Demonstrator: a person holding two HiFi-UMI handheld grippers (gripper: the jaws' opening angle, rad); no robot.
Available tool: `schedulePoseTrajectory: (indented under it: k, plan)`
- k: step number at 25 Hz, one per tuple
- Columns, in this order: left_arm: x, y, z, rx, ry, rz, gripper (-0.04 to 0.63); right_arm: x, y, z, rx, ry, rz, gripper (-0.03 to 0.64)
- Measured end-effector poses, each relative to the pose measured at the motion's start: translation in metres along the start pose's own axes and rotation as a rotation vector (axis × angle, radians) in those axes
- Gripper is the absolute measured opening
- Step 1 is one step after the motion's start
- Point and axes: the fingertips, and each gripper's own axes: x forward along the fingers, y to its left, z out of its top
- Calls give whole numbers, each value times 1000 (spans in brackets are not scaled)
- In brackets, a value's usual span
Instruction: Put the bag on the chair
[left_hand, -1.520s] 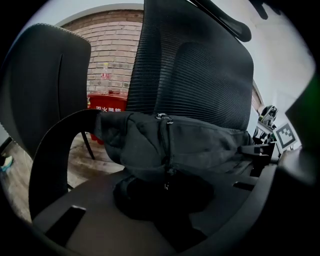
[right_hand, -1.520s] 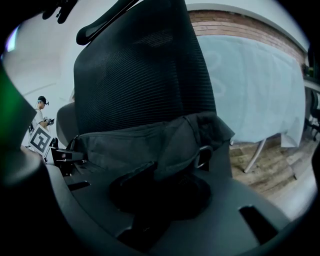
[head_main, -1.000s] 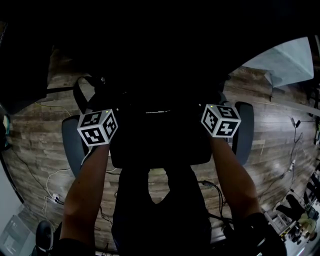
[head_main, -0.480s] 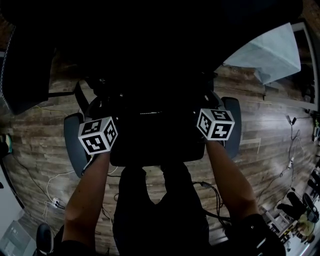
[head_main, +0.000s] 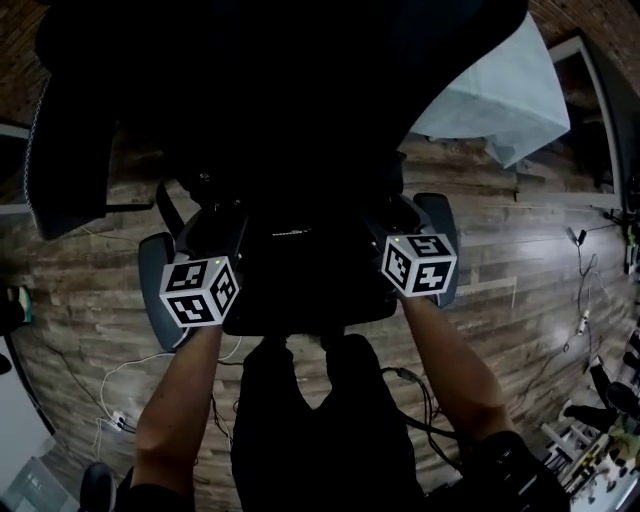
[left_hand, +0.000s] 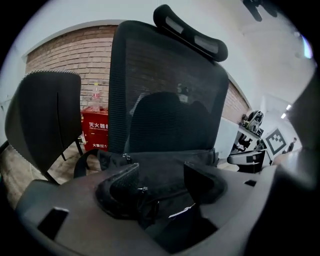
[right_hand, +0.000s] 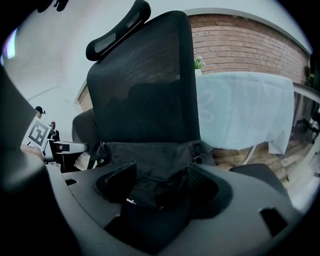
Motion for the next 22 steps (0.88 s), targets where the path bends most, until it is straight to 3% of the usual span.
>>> schedulePoseTrajectory:
  k: [1, 4, 9, 11, 14, 22]
  plan:
    - [-7, -4, 6, 7, -17, -8, 301, -7, 4, 5, 0, -14, 1, 326]
    - [-27, -14, 25, 39, -56, -12, 191, -29, 17, 21, -8, -49, 24, 255]
    - [-49, -33, 57, 27, -112, -41, 177, -58, 29, 48, -46, -83, 63, 162]
    - [-60, -39, 68, 3, -122, -46, 82, -73, 35, 59, -58, -95, 66, 121]
    - [-78, -50, 90, -30, -160, -69, 69, -96, 46, 78, -78, -121, 77, 69]
    - [-134, -77, 140, -10, -243, -123, 12, -156, 81, 134, -134, -204, 106, 31]
